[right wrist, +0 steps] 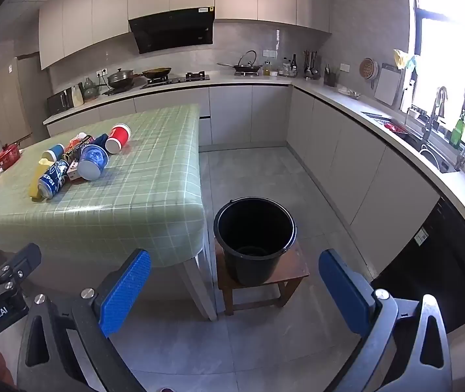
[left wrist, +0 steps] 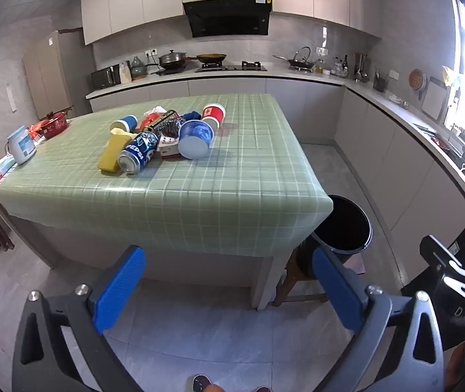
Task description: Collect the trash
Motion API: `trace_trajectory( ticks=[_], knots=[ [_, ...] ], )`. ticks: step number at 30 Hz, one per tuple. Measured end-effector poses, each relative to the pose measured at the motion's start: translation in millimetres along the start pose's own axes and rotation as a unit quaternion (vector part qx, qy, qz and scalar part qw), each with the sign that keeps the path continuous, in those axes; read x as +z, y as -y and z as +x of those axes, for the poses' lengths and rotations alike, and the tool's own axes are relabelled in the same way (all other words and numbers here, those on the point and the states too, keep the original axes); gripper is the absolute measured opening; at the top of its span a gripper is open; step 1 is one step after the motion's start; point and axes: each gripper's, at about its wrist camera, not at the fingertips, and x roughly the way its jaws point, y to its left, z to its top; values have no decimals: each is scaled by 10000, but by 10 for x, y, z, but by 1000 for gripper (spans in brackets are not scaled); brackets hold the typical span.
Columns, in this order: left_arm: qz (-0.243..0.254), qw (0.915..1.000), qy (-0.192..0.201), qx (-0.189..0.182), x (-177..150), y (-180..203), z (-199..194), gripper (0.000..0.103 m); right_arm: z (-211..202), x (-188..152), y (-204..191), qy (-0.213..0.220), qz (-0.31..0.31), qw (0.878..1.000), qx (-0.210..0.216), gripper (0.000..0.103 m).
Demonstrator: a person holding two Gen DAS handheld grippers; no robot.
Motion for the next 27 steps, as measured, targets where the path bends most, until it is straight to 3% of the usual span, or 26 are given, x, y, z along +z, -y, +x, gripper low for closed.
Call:
trace_trajectory(
  ticks=[27],
  knots=[
    [-119,9999,32,-62,-22,75,-141,103,-19,33,73,-38,-134,9999,-8,103]
  ],
)
